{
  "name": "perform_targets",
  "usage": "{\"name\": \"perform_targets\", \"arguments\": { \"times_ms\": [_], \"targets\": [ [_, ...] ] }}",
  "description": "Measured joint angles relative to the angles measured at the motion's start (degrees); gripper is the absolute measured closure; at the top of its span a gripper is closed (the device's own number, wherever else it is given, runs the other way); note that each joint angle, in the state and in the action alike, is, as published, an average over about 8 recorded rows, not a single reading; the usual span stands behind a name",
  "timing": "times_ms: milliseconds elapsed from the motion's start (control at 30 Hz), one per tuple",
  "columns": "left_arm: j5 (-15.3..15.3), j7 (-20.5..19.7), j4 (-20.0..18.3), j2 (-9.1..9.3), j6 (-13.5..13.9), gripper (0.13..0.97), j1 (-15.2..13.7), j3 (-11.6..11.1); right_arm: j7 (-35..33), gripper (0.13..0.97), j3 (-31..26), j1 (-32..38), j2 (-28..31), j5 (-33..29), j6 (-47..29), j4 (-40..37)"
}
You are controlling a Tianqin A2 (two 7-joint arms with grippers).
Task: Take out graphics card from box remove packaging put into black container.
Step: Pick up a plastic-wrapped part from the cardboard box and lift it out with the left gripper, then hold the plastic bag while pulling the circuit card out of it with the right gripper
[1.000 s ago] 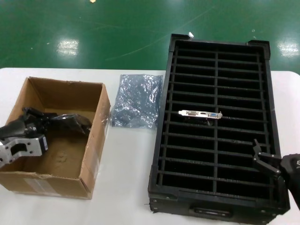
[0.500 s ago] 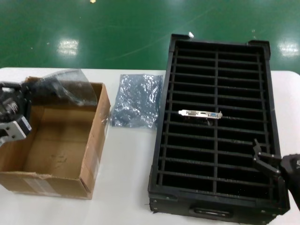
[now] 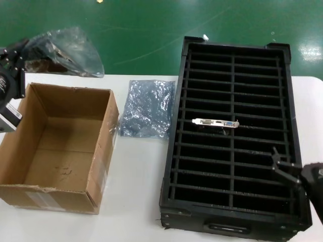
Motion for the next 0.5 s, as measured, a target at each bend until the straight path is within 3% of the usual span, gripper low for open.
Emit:
{"name": "perform_targets", "arguments": {
  "times_ms": [267,500],
  "targets": [
    [-1.13,0.38,-3.54,1.04,1.63,0.957,0.96,-1.54,-12.89,0.129,-16.96,13.74,8.90,17.19,8.46,-1.69],
    [-0.76,0.92,-3.33,1.96,2.16,0.957,0.54,-0.69,-27.69,0.129,-30.61,31.97,7.43,30.90,6.55,-10.10]
  ]
}}
